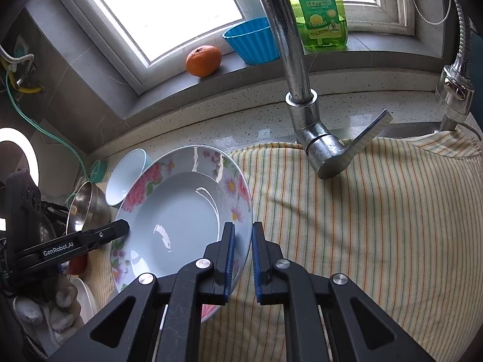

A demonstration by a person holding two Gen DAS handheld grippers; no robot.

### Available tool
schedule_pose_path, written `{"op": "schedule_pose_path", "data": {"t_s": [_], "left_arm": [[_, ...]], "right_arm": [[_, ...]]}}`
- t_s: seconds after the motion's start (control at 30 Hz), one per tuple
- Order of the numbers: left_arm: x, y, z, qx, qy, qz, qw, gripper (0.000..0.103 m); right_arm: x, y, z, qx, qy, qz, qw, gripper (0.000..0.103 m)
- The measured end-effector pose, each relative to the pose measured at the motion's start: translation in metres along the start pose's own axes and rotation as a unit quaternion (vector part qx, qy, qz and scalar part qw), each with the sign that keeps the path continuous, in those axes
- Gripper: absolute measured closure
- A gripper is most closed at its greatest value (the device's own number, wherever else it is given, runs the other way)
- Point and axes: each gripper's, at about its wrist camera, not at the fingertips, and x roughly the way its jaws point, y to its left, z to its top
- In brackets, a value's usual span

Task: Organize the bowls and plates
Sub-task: 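Lift the rose-rimmed plate off the cloth with both tools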

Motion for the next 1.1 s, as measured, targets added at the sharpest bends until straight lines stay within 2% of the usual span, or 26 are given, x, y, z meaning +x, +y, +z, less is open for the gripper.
{"op": "schedule_pose_path", "data": {"t_s": [0.63,1.1], "left_arm": [[-0.046,0.034,-0.049,-0.007,-0.001,0.004,1.0,0.092],[-0.059,0.057,-0.078,-0.001,0.019,0.005,0.9998,0.092]], "right_arm": [[-0.026,0.043,-0.06,-0.011,0.004,0.008,1.0,0.093],[-0.032,0.063,-0.099,-0.007,0.015,0.006,1.0,0.093]]}}
